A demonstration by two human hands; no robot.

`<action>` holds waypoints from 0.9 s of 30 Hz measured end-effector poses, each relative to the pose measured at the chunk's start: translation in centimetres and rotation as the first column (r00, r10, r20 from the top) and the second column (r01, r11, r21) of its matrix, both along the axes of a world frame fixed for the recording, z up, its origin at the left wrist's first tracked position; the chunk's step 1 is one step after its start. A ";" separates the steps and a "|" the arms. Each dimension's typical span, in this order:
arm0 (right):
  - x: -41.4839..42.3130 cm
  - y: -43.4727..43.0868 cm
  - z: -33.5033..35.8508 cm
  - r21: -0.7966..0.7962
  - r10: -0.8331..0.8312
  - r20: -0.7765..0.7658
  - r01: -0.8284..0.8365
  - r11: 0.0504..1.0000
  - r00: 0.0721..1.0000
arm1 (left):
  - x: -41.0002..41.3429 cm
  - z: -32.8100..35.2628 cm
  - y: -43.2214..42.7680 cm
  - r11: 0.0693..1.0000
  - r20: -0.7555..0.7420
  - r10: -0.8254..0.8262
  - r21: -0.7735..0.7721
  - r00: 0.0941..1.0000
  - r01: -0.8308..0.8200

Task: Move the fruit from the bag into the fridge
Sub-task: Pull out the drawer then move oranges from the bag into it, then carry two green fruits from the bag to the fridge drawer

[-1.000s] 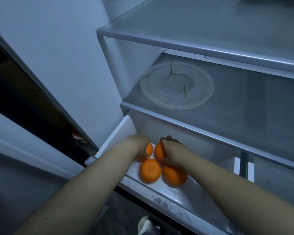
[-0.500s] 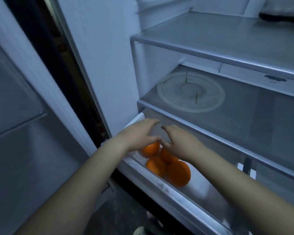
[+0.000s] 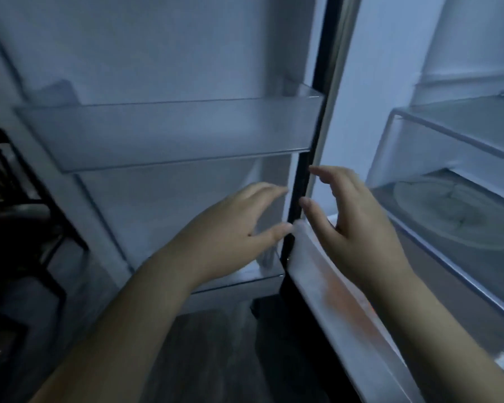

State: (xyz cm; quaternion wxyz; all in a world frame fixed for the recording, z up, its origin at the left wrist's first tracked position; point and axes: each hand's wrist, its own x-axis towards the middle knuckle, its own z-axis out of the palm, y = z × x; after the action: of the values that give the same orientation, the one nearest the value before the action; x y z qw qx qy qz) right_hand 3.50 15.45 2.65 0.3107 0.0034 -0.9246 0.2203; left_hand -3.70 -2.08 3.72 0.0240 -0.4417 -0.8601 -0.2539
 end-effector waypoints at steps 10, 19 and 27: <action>-5.1 -22.7 0.6 0.074 0.392 0.053 -0.395 0.916 0.918 | 1.9 0.3 -24.2 0.874 -0.117 0.480 -0.014 0.869 -0.485; -10.9 -50.4 -1.7 0.017 0.695 0.100 -0.699 0.715 0.712 | 4.7 -1.8 -52.5 0.483 -0.203 0.860 0.023 0.469 -0.875; -15.2 -66.4 -3.7 0.022 0.832 0.161 -0.844 0.536 0.532 | 4.4 -3.6 -66.8 0.274 -0.189 0.944 -0.009 0.270 -0.962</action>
State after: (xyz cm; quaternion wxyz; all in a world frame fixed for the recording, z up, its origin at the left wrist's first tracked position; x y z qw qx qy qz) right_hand -11.72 -50.96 -1.04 0.1051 0.4469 -0.8373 0.2970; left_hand 0.68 -68.83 0.17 0.2074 0.1447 -0.9620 -0.1028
